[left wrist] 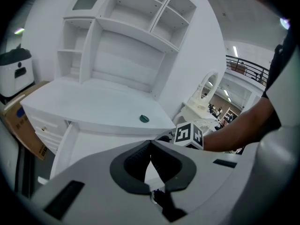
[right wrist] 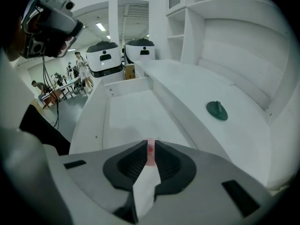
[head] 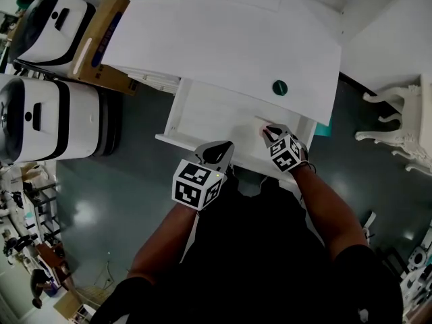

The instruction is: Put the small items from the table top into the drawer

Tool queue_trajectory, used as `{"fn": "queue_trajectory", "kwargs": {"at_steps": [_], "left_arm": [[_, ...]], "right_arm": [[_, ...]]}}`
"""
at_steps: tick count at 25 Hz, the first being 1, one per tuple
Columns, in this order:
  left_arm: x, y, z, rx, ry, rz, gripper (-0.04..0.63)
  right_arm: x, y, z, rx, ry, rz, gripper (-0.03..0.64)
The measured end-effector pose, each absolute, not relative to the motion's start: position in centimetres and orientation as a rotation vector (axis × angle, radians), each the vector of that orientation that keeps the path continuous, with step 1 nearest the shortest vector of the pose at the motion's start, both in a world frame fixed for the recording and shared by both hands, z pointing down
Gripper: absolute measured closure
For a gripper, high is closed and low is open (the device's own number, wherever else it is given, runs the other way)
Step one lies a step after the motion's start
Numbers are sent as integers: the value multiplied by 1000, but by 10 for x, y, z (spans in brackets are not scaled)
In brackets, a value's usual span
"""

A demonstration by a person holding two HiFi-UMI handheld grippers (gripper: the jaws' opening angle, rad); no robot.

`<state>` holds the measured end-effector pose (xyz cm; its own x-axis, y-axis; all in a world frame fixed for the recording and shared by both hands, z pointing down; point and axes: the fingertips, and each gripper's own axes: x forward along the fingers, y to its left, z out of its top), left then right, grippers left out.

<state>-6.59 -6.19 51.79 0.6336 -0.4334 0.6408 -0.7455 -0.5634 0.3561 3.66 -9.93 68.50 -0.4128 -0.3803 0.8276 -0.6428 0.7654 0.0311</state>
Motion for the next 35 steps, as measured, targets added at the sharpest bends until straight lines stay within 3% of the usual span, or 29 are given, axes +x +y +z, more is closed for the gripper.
{"fn": "queue_trajectory", "kwargs": {"at_steps": [17,35], "left_arm": [[-94,-52,529,2159,-980,665,592],[-102,-57,531,2174,-964,658,592]], "right_arm": [[23,-88,767,626,-1911,352,555],[15,-92,756,655,-1923,404,541]]}}
